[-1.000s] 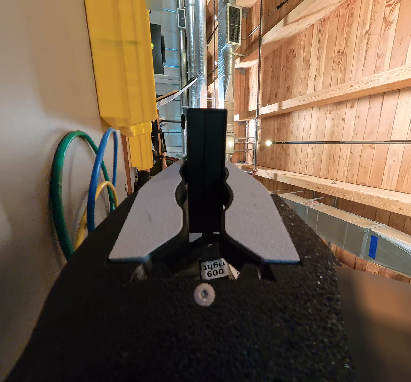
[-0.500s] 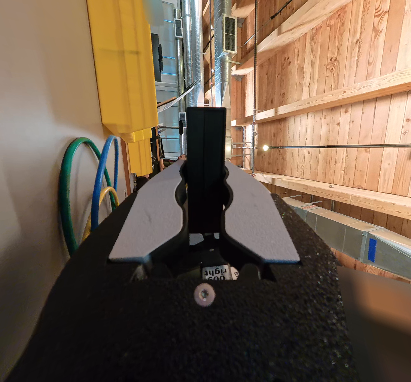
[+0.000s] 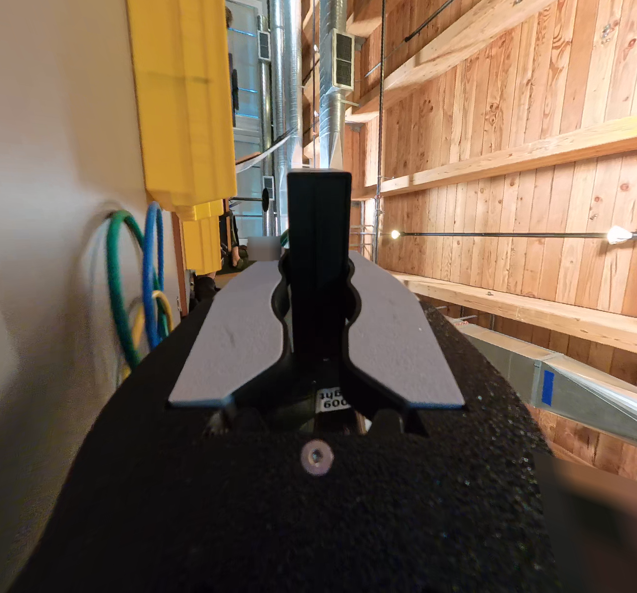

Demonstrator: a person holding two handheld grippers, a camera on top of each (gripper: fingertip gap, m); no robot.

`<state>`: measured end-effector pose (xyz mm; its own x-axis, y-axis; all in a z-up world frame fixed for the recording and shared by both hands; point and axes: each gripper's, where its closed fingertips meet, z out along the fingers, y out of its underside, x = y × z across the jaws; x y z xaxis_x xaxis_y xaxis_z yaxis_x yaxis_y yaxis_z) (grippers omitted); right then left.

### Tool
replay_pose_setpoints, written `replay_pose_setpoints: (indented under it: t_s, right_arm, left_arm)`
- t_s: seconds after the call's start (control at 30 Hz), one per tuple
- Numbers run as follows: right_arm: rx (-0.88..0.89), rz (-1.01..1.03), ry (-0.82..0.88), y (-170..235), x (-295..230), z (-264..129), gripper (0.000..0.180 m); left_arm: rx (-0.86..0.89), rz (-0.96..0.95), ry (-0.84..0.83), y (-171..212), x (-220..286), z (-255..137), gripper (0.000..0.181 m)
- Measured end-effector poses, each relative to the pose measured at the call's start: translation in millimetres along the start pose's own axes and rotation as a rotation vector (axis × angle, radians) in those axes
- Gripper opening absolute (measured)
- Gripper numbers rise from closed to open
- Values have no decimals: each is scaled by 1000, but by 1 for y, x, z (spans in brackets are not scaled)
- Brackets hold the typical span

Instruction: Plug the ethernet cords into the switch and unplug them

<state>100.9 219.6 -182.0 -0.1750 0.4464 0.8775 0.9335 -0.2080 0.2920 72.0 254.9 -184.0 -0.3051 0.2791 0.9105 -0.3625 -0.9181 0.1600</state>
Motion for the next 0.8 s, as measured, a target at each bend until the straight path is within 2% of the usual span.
replay_pose_setpoints:
  t_s: [0.13,0.33,0.47,0.57,0.8]
  right_arm:
    - [-15,74,5,6,2,-5,11]
    - [54,311,121,13,48,-43,11]
    - [7,398,251,63,93,-72,11]
    - [-94,373,335,115,120,-93,11]
    - [-175,397,383,215,182,-139,11]
  left_arm:
    - [-2,59,-16,1,6,0,27]
    - [39,143,-36,-16,13,-10,27]
    - [57,161,-19,-22,19,-14,27]
    - [70,179,-17,-26,23,-17,27]
    - [107,242,-36,-38,30,-26,27]
